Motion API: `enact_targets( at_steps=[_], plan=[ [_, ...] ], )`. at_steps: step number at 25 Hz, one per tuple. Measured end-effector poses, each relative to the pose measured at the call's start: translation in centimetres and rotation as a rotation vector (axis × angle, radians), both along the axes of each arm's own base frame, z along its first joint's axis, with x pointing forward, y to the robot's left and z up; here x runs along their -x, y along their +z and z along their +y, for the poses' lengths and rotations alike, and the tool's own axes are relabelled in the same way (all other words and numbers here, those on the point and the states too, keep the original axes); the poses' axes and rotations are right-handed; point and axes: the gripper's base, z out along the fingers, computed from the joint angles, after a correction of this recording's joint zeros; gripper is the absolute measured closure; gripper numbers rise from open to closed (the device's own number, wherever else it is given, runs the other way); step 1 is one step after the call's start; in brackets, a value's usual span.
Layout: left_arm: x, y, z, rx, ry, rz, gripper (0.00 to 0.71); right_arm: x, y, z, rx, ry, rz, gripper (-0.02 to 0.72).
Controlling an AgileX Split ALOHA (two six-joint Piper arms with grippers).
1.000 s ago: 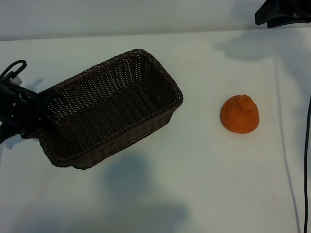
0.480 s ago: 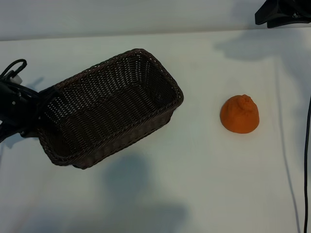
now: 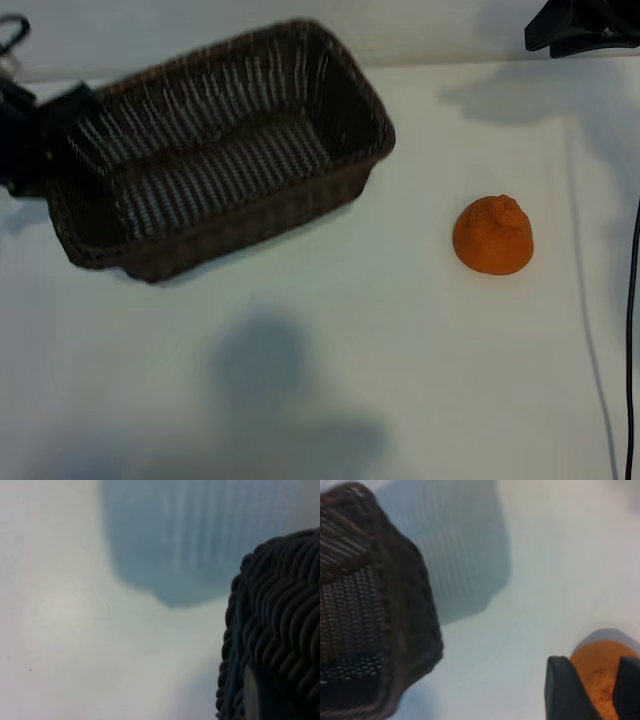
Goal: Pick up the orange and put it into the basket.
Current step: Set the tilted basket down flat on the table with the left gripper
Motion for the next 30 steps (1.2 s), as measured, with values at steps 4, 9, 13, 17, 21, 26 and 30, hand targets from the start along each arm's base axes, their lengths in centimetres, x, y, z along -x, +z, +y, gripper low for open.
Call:
enact_targets(
  at_steps=[4, 9, 13, 17, 21, 26, 30],
  plan=[
    [-0.7, 2.7, 0.0, 0.000, -0.029, -0.044, 0.557, 0.0, 0.0, 0.0, 0.000, 0.000, 0.000, 0.425],
    [-1.1, 3.5, 0.1, -0.006, -0.031, -0.076, 0.558, 0.0, 0.0, 0.0, 0.000, 0.000, 0.000, 0.425],
    [-1.1, 3.5, 0.1, -0.010, -0.065, -0.091, 0.558, 0.0, 0.0, 0.0, 0.000, 0.000, 0.000, 0.425],
    [-1.1, 3.5, 0.1, -0.017, -0.128, -0.117, 0.558, 0.0, 0.0, 0.0, 0.000, 0.000, -0.001, 0.425],
    [-1.1, 3.5, 0.1, -0.028, -0.225, -0.158, 0.558, 0.0, 0.0, 0.0, 0.000, 0.000, -0.001, 0.425],
    [-1.1, 3.5, 0.1, -0.043, -0.353, -0.212, 0.558, 0.0, 0.0, 0.0, 0.000, 0.000, 0.000, 0.425],
    [-1.1, 3.5, 0.1, -0.044, -0.366, -0.217, 0.558, 0.0, 0.0, 0.0, 0.000, 0.002, 0.003, 0.425]
  ],
)
